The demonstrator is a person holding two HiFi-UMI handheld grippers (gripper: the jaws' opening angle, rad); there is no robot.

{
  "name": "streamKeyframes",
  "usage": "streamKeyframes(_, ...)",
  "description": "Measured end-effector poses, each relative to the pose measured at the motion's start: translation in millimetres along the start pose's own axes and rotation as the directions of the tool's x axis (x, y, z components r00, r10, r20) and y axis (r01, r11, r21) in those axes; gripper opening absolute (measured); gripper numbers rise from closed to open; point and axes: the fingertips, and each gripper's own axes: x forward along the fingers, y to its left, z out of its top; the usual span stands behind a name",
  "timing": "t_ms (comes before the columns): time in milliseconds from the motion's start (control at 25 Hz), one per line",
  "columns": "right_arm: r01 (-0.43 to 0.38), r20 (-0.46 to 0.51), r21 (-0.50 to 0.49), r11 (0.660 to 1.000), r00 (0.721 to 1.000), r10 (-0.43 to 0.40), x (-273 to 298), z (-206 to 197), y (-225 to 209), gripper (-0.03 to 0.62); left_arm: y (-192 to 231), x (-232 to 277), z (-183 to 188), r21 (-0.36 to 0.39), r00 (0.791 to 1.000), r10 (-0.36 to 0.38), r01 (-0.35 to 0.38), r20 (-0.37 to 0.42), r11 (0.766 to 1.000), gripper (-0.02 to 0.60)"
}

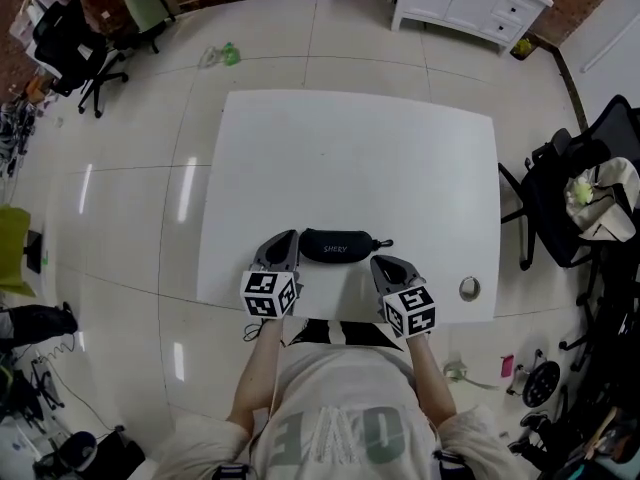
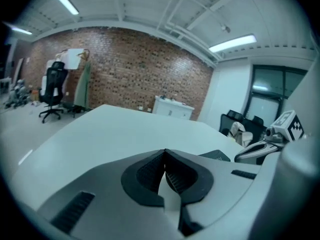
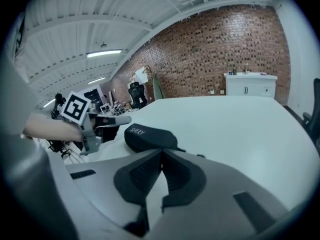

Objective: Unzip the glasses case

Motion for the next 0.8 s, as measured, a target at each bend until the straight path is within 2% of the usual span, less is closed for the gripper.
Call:
streamKeyframes(80,-0.039,-0.038,0.019,0.999,0.998,0.040,0,-13,17,0.000,-3,11,2,0.075,0.995,-0.073,0.078,-0.061,0.994,0.000)
streamKeyframes(120,-0.058,-0.050,0.027,0.998,0.997,0.059,2,-18,24,0.000,-4,16,2,0.090,0.991,-0.099,0.107,-0.089,0.990,0.000)
streamKeyframes(280,-0.092,-0.071,0.027,0.995,0.993,0.094,13,-24,31,0.000,-7,23,0,0.037,0.974,-0.172,0.179,-0.146,0.983,0.000)
streamKeyframes(480,-0.031,-0.060,0.012,0.999,0.998,0.032,20,-14,11,0.000,-21,15,-8,-0.030,0.954,-0.240,0.238,-0.180,0.971,-0.001)
streamKeyframes(640,0.020,-0.045,-0.024,1.000,0.999,-0.021,30,3,-17,0.000,-37,10,-17,-0.020,0.921,-0.307,0.312,-0.241,0.950,0.000)
streamKeyframes(800,0.031,-0.038,-0.095,0.995,0.999,-0.035,46,26,-36,0.000,-63,3,-31,-0.021,0.889,-0.365,0.374,-0.278,0.927,0.000)
